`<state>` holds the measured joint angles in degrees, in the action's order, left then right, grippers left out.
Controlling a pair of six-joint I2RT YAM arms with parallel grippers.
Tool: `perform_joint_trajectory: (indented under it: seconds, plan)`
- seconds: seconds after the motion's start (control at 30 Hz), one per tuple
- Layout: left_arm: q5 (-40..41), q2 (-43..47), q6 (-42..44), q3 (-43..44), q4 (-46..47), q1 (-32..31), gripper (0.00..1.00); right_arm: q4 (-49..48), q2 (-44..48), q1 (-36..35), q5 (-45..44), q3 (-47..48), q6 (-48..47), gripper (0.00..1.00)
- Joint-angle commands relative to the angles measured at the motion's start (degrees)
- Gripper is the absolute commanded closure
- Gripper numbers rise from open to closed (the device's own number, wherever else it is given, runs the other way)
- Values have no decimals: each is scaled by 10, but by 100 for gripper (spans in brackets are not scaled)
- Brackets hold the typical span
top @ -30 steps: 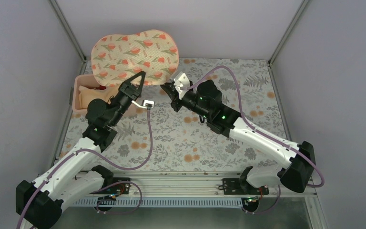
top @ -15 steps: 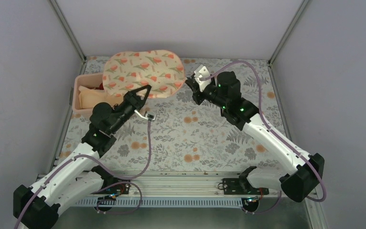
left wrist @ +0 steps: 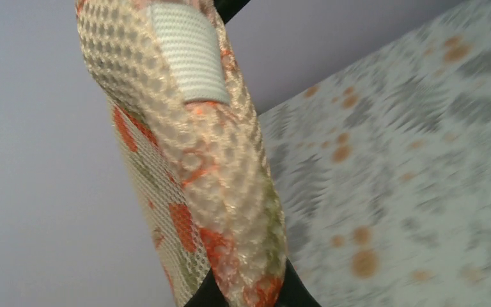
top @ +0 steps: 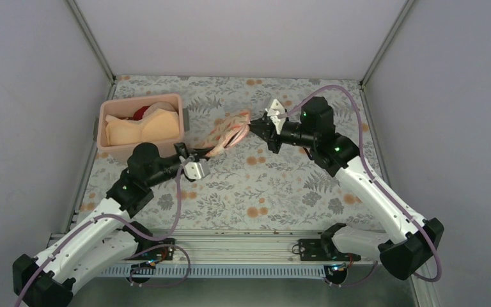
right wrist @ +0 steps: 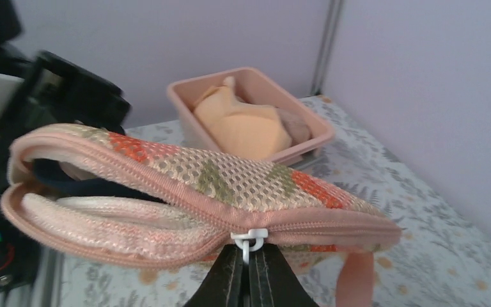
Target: Unzip the laundry bag and remove the bra
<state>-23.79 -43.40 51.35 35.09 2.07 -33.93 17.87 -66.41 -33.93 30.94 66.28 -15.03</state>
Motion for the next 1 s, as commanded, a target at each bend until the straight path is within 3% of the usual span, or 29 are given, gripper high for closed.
perform_joint_trajectory:
  seconds: [0.0, 0.07, 0.13, 0.27, 0.43, 0.6, 0.83, 0.97]
  plan:
    - [-110, 4, -227, -39, 45, 0, 98, 26, 8, -3, 112, 6, 0, 97]
    - [-113, 6, -256, -57, 66, 3, 96, 26, 8, -3, 113, 0, 10, 97]
    - [-106, 4, -292, -73, 85, 11, 85, 26, 6, -3, 113, -6, 26, 97]
    - [-109, 2, -319, -89, 87, 22, 41, 12, -1, -3, 126, -24, 67, 96]
    - [-141, 1, -284, -76, 32, 22, 3, -15, -21, -3, 165, -39, 123, 97]
    - [-163, -6, -274, -23, -7, 20, 0, -45, -38, -7, 137, -41, 176, 97]
    - [-50, -50, -542, 49, 5, 19, 0, -89, -46, -37, 54, -41, 233, 97]
    - [-26, -72, -582, 67, -28, 7, 1, -110, -54, -47, 19, -42, 255, 97]
